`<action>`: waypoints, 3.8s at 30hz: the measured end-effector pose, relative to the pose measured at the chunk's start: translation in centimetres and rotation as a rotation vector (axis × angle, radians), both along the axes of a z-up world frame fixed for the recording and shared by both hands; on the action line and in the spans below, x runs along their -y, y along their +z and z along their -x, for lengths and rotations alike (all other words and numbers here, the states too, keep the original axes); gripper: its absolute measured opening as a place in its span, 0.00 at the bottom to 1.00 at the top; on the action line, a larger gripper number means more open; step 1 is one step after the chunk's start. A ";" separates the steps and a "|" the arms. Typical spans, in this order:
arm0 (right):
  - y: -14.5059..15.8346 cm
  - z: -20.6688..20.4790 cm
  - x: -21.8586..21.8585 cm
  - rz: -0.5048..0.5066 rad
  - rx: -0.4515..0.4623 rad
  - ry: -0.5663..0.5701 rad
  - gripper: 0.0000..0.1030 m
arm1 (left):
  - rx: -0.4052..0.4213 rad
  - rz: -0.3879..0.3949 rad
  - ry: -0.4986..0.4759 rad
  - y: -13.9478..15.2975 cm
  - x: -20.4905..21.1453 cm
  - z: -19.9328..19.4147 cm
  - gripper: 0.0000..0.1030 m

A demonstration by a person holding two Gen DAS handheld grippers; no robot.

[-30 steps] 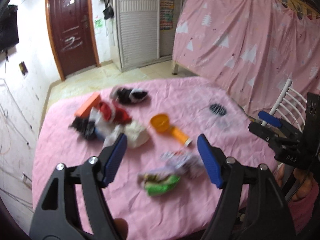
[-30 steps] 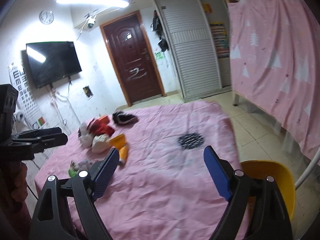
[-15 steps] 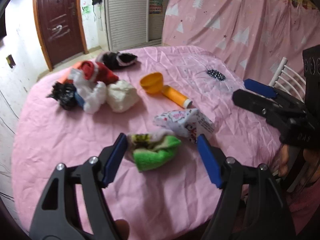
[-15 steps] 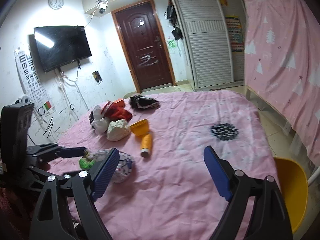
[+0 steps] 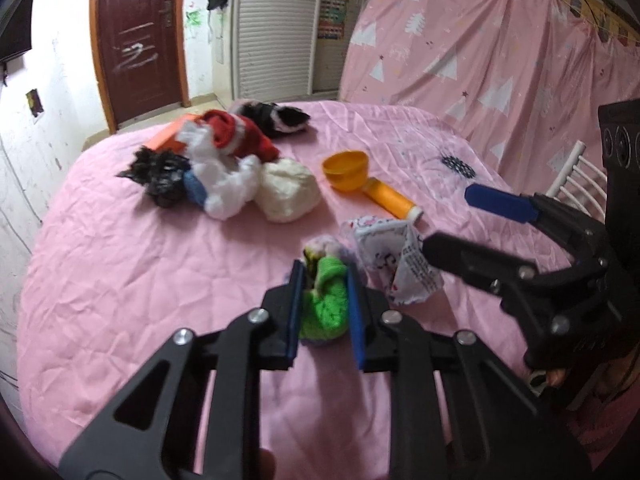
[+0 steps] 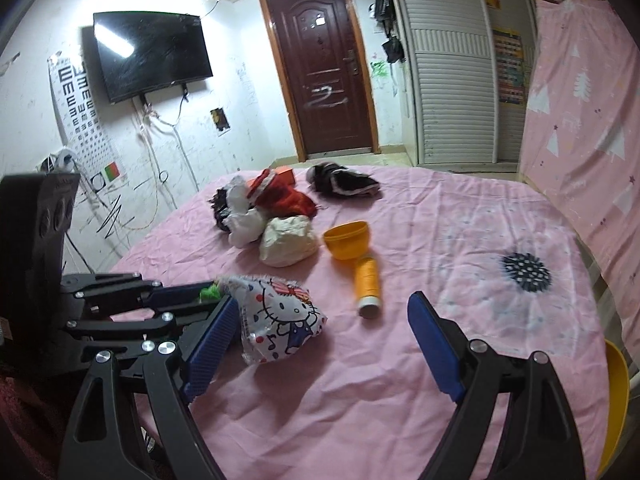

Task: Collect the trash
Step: 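Grasp the green cloth item with the left tool while the right tool approaches the Hello Kitty bag, then grasp the Hello Kitty printed bag with the right tool while the left tool holds the green item, then carry both items over the yellow bin and open both tools to drop them, then move back to the bed and grasp the black plastic bag with the left tool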

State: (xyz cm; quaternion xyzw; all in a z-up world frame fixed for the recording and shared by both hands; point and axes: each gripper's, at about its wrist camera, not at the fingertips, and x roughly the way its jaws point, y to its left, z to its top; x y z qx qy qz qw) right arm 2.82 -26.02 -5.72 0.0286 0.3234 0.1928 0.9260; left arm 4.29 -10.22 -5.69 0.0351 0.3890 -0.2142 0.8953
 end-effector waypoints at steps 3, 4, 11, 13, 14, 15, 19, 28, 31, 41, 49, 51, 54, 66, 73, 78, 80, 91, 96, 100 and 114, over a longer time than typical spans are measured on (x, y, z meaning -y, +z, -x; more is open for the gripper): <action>-0.2 -0.2 -1.2 0.019 -0.014 0.025 0.77 | 0.014 0.003 0.014 0.5 -0.9 0.1 0.18; -0.3 -0.3 -1.6 0.019 -0.018 0.034 0.77 | 0.015 0.003 0.018 0.6 -1.2 0.1 0.18; -0.7 -1.1 -3.6 0.024 -0.050 0.075 0.77 | 0.006 -0.006 0.057 0.4 -2.8 0.2 0.18; -1.0 -1.5 -4.1 0.023 -0.070 0.091 0.76 | 0.007 -0.008 0.072 0.3 -3.3 0.2 0.18; -1.2 -1.8 -4.4 0.025 -0.081 0.099 0.69 | 0.003 -0.005 0.079 0.3 -3.6 0.1 0.18; -1.5 -2.0 -4.7 0.030 -0.098 0.110 0.64 | 0.001 -0.006 0.087 0.2 -3.9 0.0 0.18; -2.1 -2.8 -5.3 0.042 -0.129 0.116 0.44 | -0.007 0.001 0.101 0.0 -4.8 0.0 0.18; -1.1 -2.1 -4.1 0.026 -0.072 0.069 0.33 | 0.012 -0.008 0.113 0.7 -4.7 0.3 0.18; -0.3 -1.4 -2.9 0.011 -0.037 0.044 0.33 | 0.034 -0.015 0.110 1.5 -4.1 0.6 0.18; 2.6 1.5 5.3 -0.037 0.078 -0.143 0.33 | 0.115 -0.025 0.039 5.0 0.7 1.4 0.18; 2.4 4.2 15.3 -0.070 0.111 -0.352 0.33 | 0.133 -0.025 -0.036 6.7 6.3 1.3 0.18; 2.2 5.0 17.7 -0.082 0.117 -0.401 0.33 | 0.124 -0.016 -0.056 7.0 7.8 1.1 0.18; 1.6 5.7 20.4 -0.083 0.121 -0.471 0.33 | 0.111 0.011 -0.086 7.5 10.5 0.9 0.18; -1.6 6.8 28.1 -0.173 0.068 -0.606 0.33 | 0.078 0.031 -0.276 7.9 23.8 1.2 0.18; -3.9 6.1 29.8 -0.169 0.006 -0.639 0.34 | 0.024 0.013 -0.355 6.1 30.5 0.5 0.18; -5.5 5.9 31.1 -0.186 -0.035 -0.660 0.39 | -0.017 0.010 -0.381 4.9 33.7 0.0 0.21; -5.7 5.8 31.2 -0.191 -0.038 -0.663 0.44 | -0.010 0.013 -0.382 4.7 34.3 0.0 0.23; -6.0 6.1 31.8 -0.179 -0.038 -0.685 0.58 | 0.000 0.042 -0.346 4.7 34.6 -0.1 0.54; -5.9 6.3 31.7 -0.176 -0.033 -0.694 0.59 | 0.010 0.069 -0.329 5.7 33.3 -0.2 0.55; -4.9 6.4 30.8 -0.168 -0.008 -0.683 0.59 | 0.028 0.086 -0.310 6.7 31.8 0.0 0.55; 0.6 6.3 22.8 -0.159 0.139 -0.525 0.69 | 0.164 0.072 -0.129 10.7 20.3 -0.6 0.89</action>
